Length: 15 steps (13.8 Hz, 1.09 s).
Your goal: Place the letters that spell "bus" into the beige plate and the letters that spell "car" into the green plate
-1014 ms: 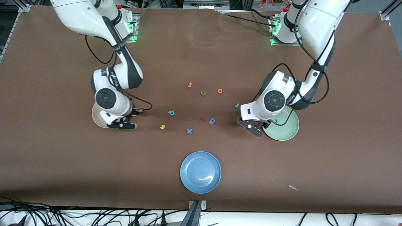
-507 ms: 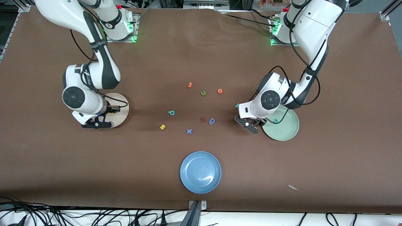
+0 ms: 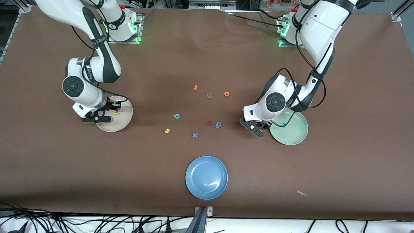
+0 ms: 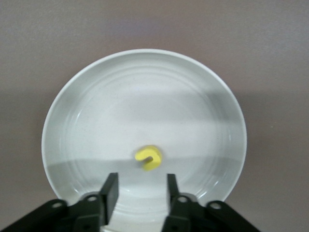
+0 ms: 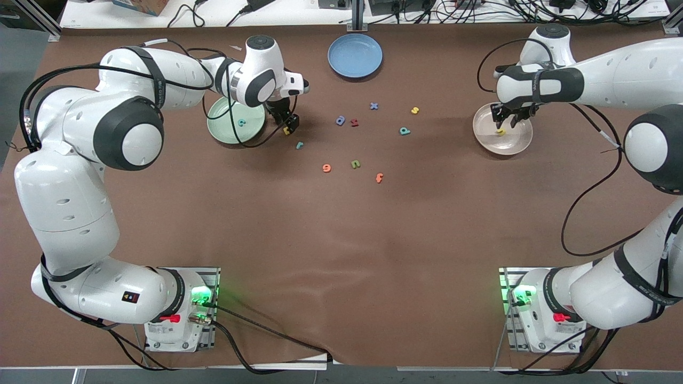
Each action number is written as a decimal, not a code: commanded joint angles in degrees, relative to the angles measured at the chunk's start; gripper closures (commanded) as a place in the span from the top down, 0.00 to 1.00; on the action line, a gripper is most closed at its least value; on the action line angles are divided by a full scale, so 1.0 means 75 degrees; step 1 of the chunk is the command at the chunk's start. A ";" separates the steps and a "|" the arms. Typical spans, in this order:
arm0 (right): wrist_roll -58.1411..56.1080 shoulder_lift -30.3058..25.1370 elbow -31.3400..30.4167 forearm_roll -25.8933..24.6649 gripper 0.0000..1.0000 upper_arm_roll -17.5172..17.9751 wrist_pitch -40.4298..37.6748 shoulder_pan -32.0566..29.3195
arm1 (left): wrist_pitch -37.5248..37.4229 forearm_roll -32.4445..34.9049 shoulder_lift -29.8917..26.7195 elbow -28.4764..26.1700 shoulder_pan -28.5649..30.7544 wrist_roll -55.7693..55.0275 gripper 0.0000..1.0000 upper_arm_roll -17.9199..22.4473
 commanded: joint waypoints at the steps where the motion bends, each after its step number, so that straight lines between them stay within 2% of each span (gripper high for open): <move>1: -0.0164 -0.0263 0.0077 0.0170 1.00 -0.0014 -0.0288 -0.0072 | 0.0118 0.0178 -0.0025 -0.0166 -0.0307 -0.0648 0.66 0.0044; 3: -0.0106 -0.0170 0.0754 0.0193 0.99 0.0010 -0.1048 -0.0072 | 0.0118 0.0713 -0.0060 -0.0248 -0.0273 -0.0720 0.64 0.0033; 4: -0.0071 -0.0018 0.1222 0.0390 0.99 0.0033 -0.1481 -0.0038 | 0.0129 0.1134 -0.0060 -0.0283 -0.0226 -0.0778 0.38 0.0021; 5: -0.0001 0.0145 0.1563 0.0833 0.99 0.0033 -0.1787 -0.0026 | 0.0118 0.1301 -0.0060 -0.0283 -0.0226 -0.0894 0.22 0.0021; 7: 0.0372 0.0345 0.1835 0.1597 0.99 0.0103 -0.1838 0.0045 | 0.0095 0.1314 -0.0095 -0.0272 -0.0249 -0.1118 0.15 0.0010; 9: 0.1354 0.0626 0.2174 0.1635 0.99 0.0209 -0.1802 0.0290 | -0.0011 0.1314 -0.0316 -0.0237 -0.0237 -0.1130 0.15 0.0009; 11: 0.2245 0.0943 0.2514 0.1623 0.99 0.0209 -0.1790 0.0781 | -0.0768 0.1303 -0.0784 -0.0178 -0.0191 -0.1037 0.16 0.0009; 13: 0.3031 0.1189 0.2784 0.1588 0.99 0.0209 -0.1720 0.1145 | -0.1683 0.1303 -0.1218 -0.0003 0.0252 -0.0722 0.17 -0.0014; 15: 0.3641 0.1388 0.2949 0.1588 0.99 0.0209 -0.1534 0.1414 | -0.1745 0.1233 -0.1360 0.0056 0.0651 0.0154 0.17 -0.0002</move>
